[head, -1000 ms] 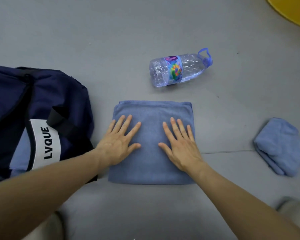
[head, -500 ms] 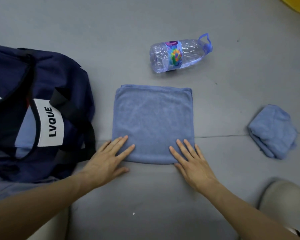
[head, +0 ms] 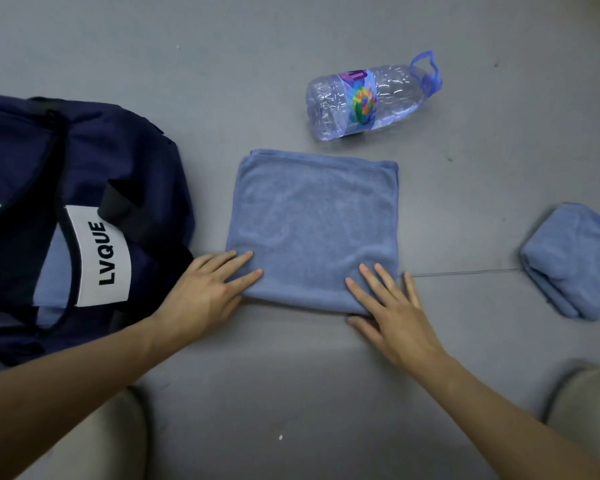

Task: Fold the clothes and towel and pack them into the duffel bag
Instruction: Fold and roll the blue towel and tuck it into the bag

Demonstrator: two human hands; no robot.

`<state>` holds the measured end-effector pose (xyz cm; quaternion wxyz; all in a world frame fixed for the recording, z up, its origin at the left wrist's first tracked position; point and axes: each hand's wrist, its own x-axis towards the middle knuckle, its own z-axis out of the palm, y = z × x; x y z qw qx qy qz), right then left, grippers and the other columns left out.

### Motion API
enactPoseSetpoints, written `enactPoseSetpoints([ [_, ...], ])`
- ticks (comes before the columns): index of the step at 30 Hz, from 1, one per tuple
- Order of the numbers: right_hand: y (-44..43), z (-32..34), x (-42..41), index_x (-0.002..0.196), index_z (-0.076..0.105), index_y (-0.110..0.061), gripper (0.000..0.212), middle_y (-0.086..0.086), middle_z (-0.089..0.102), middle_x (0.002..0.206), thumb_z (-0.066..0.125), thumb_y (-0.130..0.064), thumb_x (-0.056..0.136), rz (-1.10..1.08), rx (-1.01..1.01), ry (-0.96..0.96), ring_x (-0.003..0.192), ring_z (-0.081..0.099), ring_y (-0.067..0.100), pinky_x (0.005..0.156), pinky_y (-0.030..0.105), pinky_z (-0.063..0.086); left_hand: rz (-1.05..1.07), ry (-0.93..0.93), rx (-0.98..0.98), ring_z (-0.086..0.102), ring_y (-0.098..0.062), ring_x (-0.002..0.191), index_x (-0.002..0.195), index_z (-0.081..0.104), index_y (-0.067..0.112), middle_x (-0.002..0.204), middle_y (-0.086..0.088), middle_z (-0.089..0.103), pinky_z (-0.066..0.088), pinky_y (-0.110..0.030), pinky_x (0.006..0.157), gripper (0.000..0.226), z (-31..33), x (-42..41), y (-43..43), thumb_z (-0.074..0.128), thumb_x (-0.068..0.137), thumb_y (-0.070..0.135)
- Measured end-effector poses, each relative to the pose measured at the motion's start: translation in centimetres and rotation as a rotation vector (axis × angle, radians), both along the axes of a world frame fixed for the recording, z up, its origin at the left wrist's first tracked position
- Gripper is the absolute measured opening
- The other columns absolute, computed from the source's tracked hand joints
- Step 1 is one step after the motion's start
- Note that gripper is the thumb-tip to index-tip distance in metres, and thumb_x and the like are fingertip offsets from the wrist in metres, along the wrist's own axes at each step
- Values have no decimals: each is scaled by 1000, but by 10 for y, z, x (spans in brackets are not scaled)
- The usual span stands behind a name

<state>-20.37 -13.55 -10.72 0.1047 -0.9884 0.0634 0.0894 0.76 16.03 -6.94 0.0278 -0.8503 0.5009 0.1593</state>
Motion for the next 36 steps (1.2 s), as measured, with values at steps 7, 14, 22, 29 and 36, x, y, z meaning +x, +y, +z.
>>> enactPoseSetpoints([
  [7,-2,16,-9,129,67,-23,50,-2,65,134,43,-30,86,82,89,-93,129,58,21,114,47,29,-111,153,-91,63,-19,118,119,72,30,137,5,63,51,-34,97,39,18,-10,32,44,95,41],
  [14,-18,73,40,95,74,-29,17,-4,70,79,60,-38,90,-371,471,-192,71,62,14,68,21,44,370,308,-320,54,-12,60,85,65,22,64,6,57,46,-35,59,40,43,27,5,44,90,55],
  [22,-44,60,145,113,68,-28,20,1,71,97,61,-34,95,-525,374,-245,91,63,25,79,33,46,630,148,-382,62,-26,88,101,66,19,90,-1,67,43,-35,74,12,31,94,-60,59,98,28],
  [29,-42,16,143,150,44,-23,53,13,30,161,50,-36,99,49,57,-14,149,25,36,120,53,24,224,-169,-224,59,-38,107,139,56,17,137,-12,57,45,-45,82,45,4,22,-81,51,95,23],
  [36,-4,38,104,154,35,-30,65,11,29,161,43,-59,96,-67,-65,176,136,38,37,105,47,38,264,-2,118,4,-32,155,160,12,30,169,-6,5,-1,-55,121,78,-13,14,-81,1,92,67],
])
